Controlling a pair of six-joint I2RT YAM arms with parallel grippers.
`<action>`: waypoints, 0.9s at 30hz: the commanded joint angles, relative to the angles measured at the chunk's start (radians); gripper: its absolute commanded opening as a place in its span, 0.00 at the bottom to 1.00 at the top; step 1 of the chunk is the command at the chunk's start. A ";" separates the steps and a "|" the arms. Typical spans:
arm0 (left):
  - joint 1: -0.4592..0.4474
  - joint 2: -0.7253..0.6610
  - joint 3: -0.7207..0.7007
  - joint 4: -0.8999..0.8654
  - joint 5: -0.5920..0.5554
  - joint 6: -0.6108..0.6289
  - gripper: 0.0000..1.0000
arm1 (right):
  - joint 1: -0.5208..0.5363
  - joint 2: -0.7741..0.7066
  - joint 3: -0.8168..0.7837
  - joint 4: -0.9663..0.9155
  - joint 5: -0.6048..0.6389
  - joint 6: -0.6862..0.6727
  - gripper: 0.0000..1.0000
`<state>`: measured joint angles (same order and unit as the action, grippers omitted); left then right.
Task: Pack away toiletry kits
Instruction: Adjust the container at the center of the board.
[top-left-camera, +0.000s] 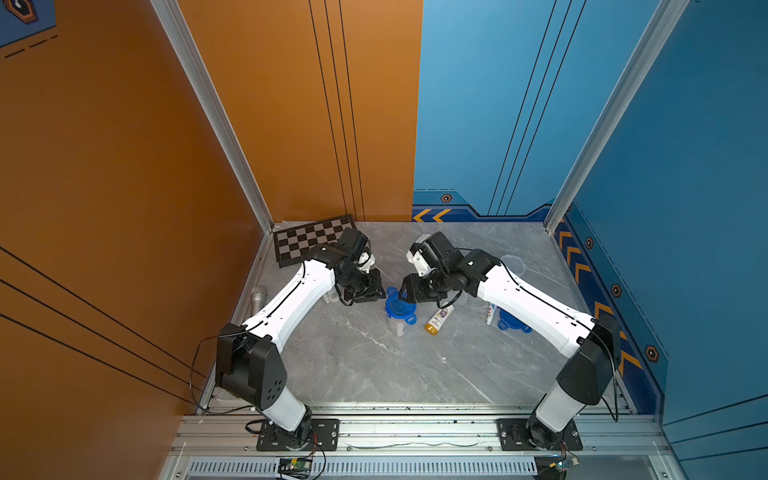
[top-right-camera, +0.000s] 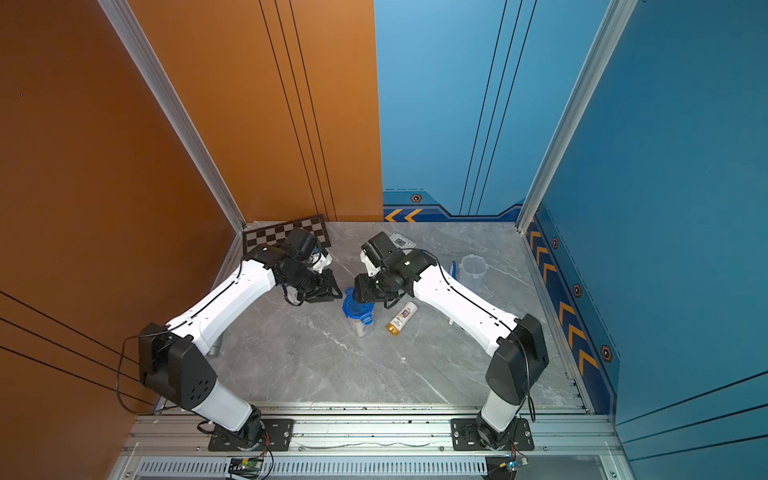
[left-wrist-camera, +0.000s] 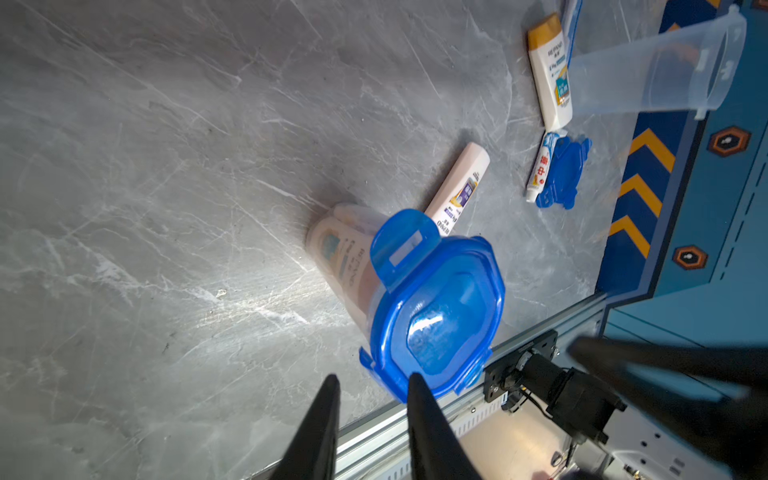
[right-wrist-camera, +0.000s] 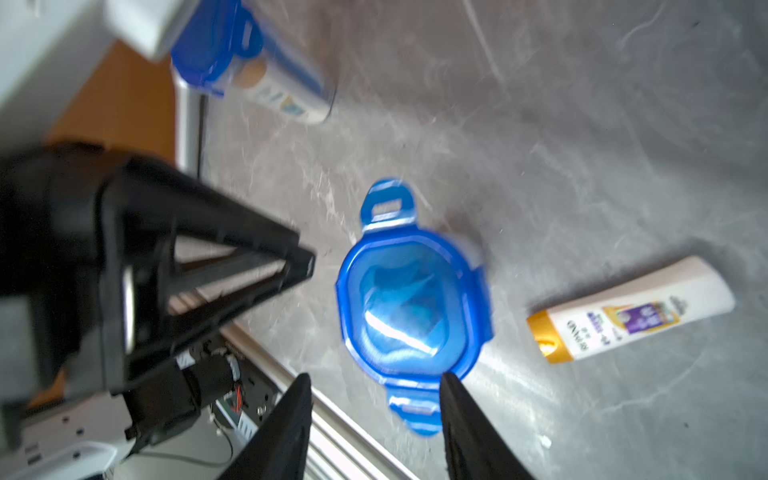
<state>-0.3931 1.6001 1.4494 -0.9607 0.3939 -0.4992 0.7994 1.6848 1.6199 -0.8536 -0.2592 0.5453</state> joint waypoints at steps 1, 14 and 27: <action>0.008 0.031 0.009 -0.023 -0.030 0.013 0.21 | 0.038 0.000 -0.022 -0.126 0.090 -0.015 0.52; 0.032 0.034 -0.009 -0.022 -0.019 0.027 0.19 | 0.114 0.105 0.059 -0.305 0.312 -0.041 0.57; 0.056 0.026 -0.018 -0.023 0.000 0.040 0.22 | 0.022 0.119 0.053 -0.307 0.315 -0.041 0.57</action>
<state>-0.3450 1.6245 1.4471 -0.9627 0.3824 -0.4858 0.8448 1.8072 1.6600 -1.1286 0.0315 0.5190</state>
